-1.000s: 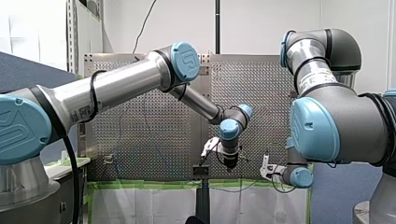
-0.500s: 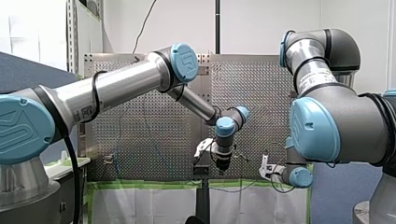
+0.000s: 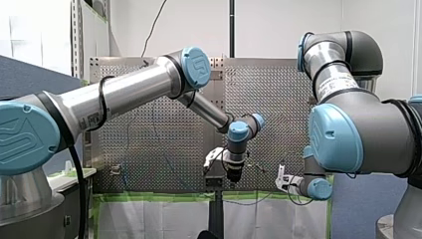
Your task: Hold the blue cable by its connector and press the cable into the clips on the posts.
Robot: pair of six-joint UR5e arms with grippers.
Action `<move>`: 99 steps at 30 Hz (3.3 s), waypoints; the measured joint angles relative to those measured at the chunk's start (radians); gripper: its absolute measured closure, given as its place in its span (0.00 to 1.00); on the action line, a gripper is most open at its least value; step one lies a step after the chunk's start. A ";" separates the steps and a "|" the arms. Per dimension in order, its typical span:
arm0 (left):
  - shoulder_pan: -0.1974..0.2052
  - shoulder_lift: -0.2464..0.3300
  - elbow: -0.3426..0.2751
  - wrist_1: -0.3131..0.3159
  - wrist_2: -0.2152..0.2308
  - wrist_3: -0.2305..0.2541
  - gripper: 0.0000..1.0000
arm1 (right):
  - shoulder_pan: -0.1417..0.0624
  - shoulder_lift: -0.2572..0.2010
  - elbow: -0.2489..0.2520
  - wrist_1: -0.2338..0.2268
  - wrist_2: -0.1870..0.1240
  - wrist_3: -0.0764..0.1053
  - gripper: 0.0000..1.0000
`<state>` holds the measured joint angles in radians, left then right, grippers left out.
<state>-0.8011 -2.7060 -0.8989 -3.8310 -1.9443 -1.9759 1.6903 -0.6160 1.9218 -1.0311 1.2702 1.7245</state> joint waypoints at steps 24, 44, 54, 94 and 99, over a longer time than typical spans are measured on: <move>0.042 -0.033 0.060 -0.056 0.109 -0.079 0.00 | 0.016 0.000 -0.007 0.005 0.004 0.000 1.00; 0.070 -0.126 0.045 0.023 0.095 -0.071 0.00 | 0.029 -0.002 -0.011 0.008 0.006 0.000 1.00; 0.085 -0.132 0.025 0.089 0.098 -0.077 0.00 | 0.036 -0.003 -0.014 0.012 0.006 0.000 1.00; 0.104 -0.461 0.098 0.185 0.113 -0.012 1.00 | 0.053 -0.007 -0.027 0.030 0.012 -0.003 1.00; 0.096 -0.468 0.093 0.187 0.076 0.021 1.00 | 0.057 -0.008 -0.028 0.031 0.012 -0.003 1.00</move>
<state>-0.7049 -3.1740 -0.8064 -3.6440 -1.8682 -1.9549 1.7471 -0.6237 1.8943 -0.9999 1.2826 1.7215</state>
